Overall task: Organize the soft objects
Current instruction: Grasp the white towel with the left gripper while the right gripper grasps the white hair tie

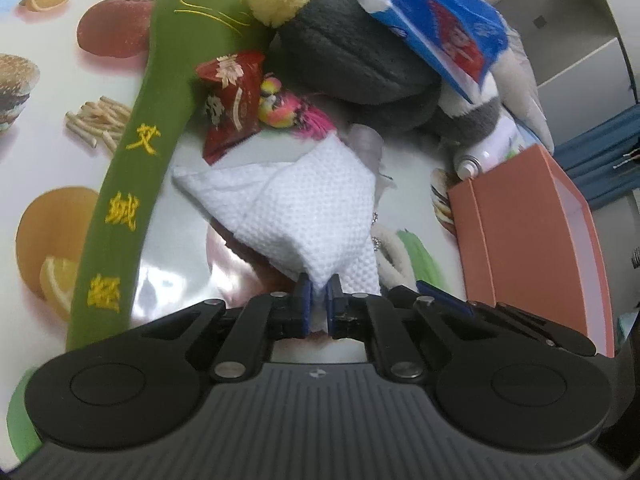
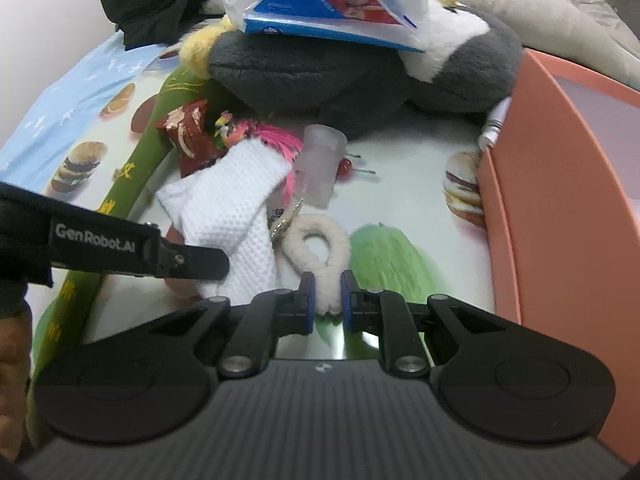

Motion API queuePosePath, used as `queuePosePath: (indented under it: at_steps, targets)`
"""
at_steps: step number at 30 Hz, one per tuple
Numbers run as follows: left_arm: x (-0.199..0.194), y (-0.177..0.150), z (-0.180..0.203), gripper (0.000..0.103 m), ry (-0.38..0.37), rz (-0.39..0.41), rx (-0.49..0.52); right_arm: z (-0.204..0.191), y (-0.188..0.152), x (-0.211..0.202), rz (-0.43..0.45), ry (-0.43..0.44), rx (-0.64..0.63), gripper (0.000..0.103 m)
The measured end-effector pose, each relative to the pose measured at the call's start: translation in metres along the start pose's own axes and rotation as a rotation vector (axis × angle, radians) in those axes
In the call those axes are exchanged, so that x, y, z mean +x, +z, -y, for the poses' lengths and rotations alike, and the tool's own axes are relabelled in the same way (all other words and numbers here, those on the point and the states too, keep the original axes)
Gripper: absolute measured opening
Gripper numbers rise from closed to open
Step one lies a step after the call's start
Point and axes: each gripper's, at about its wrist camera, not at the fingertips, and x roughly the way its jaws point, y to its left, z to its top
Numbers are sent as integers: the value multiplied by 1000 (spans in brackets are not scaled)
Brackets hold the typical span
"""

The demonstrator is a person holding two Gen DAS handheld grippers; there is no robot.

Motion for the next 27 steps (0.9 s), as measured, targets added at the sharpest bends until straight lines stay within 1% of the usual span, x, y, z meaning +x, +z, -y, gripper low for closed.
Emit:
queuePosePath:
  at_steps: [5,13,17,22,25,27]
  targets:
    - [-14,-16,-3,9,-14,-7,1,0,-16,-19,1,-21,28,17]
    - [-43,-47,3,9,-9,-12,80,-3,-48,-50,-8,-50,60,17]
    - [-54,-64,4,9,-5,-33,111,-8,-66,-66,-8,-55,75,17]
    - [-64,-84,1,9,-6,-57,144,-12,-90,-82,-30,-47,137,18]
    - [-69,-91,-3,10,6,-46,141,-13,-102,-87,-43,-21,164,20]
    - [-73,-92,-11,14,1,-40,96,-14,-107,-89,-39,-13,179,24]
